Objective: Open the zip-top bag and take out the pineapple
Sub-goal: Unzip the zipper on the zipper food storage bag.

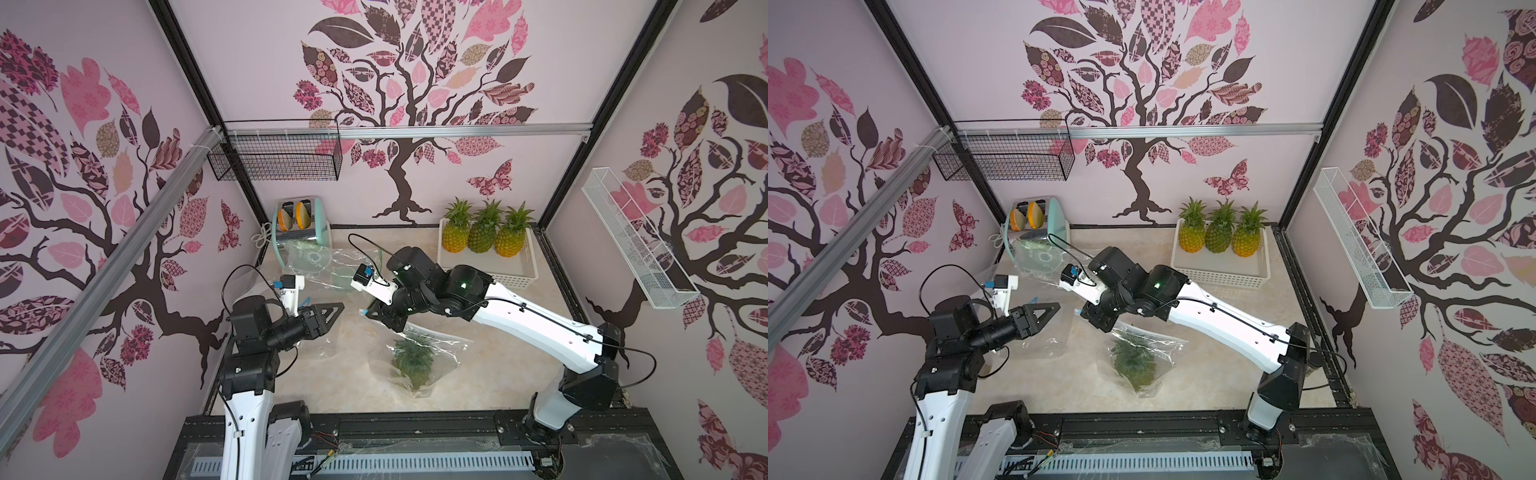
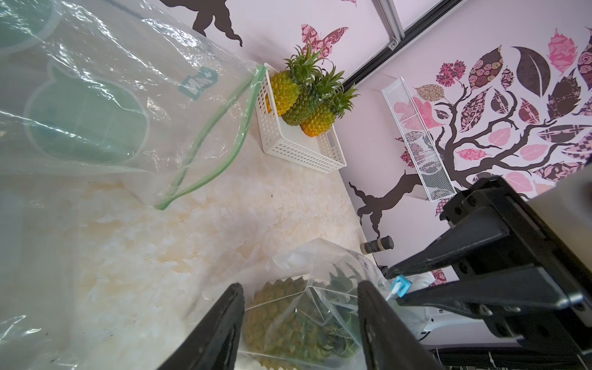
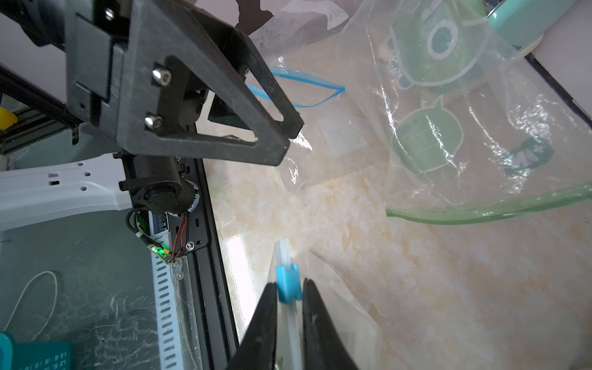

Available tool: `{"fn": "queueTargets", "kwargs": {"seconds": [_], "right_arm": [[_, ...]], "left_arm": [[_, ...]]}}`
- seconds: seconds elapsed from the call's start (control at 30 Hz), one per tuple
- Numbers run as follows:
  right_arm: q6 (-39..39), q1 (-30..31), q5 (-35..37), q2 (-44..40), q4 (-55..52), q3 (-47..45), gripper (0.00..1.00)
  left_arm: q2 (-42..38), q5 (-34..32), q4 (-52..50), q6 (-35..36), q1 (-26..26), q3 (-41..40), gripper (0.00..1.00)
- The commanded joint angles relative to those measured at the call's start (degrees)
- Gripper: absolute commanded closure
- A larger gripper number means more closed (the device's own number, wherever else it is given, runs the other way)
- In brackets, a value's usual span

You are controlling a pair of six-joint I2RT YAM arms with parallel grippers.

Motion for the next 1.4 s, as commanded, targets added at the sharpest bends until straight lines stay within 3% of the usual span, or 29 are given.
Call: {"fn": "queueTargets", "kwargs": {"seconds": [0.0, 0.3, 0.57, 0.63, 0.73, 0.8, 0.97, 1.13, 1.37], "right_arm": [[-0.6, 0.3, -0.9, 0.0, -0.9, 3.0, 0.87], [-1.1, 0.4, -1.7, -1.1, -0.5, 2.8, 0.94], [-1.9, 0.1, -0.8, -3.1, -1.6, 1.2, 0.95], [-1.8, 0.1, -0.9, -3.4, -1.4, 0.5, 0.95], [-1.6, -0.1, -1.1, -4.1, -0.7, -0.6, 0.95], [-1.6, -0.6, -1.8, -4.5, -0.6, -0.9, 0.95], [-1.4, -2.8, -7.4, -5.6, 0.2, -1.3, 0.95], [-2.6, -4.8, -11.6, -5.1, -2.0, 0.2, 0.95], [-4.7, -5.8, -14.8, -3.8, -4.8, 2.1, 0.95]], "left_arm": [[0.0, 1.3, 1.8, -0.2, 0.2, -0.6, 0.40], [0.3, 4.2, 5.3, -2.2, 0.2, -1.8, 0.40], [-1.3, 13.7, 22.8, -11.2, 0.2, -7.0, 0.40], [-2.0, 14.4, 26.6, -13.6, 0.2, -8.7, 0.43], [-2.6, 15.5, 32.1, -17.0, 0.2, -11.1, 0.62], [-3.2, 15.8, 31.3, -15.2, 0.1, -11.3, 0.63], [-4.5, 15.5, 20.7, -0.8, -2.3, -7.3, 0.62], [-8.0, 14.1, 23.5, 5.8, -7.2, -6.2, 0.52], [-4.7, 16.9, 20.1, 15.0, -7.5, -5.1, 0.49]]}}
